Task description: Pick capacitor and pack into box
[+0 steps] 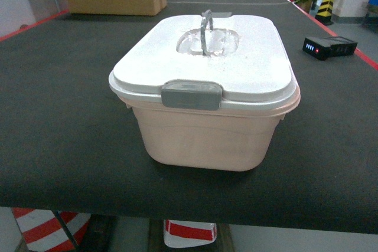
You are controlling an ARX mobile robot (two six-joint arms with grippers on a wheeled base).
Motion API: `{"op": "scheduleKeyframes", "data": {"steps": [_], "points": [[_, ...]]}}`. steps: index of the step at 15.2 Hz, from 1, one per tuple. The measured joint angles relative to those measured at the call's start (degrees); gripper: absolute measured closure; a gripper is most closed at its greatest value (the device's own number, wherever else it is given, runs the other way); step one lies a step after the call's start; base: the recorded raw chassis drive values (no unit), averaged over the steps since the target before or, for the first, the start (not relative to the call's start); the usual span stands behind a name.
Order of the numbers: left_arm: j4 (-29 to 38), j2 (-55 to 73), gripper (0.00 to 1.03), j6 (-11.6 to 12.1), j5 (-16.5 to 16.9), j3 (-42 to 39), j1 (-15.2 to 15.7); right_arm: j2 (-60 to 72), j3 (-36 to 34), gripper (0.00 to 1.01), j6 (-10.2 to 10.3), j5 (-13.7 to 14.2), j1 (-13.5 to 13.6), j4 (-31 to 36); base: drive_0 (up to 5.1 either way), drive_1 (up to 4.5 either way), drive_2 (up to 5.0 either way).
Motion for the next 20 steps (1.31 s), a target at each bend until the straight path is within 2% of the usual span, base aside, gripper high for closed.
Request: {"op": "scheduleKeyframes", "data": {"steps": [4,11,14,16,18,20], "points": [[-10.34,-12.13,1.01,0.00,-0.02,-1.66,0.00,0.00,0.00,0.03,0.00,0.00,0.00,-0.02,0.0,0.00,0.0],[-22.91,-25.44,1.01,0.00,0.00,-1.70,0.00,0.00,0.00,0.03,0.02,0.00,0.00,0.00,0.0,0.00,0.0],[-35.60,-38.40,1.01,0.00,0.00,-1.70,0.00,0.00,0.00,0.03,0.02,0.00,0.00,-0.02,0.0,0.00,0.0],[-37.59,-40.37,1.01,0.00,0.00,-1.70,0.00,0.00,0.00,0.03,0.02,0.00,0.00,0.00,0.0,0.00,0.0],[-45.13,-45.16,1.01,0.00,0.00,-1.68,0.00,0.00,0.00,0.03,0.00,0.00,0.00,-0.02,0.0,0.00,0.0],[-47.95,-47.67,1.01,0.00,0.11,-1.68,0.00,0.00,0.00,0.03,0.00,0.02,0.00,-0.02,0.0,0.00,0.0]]}}
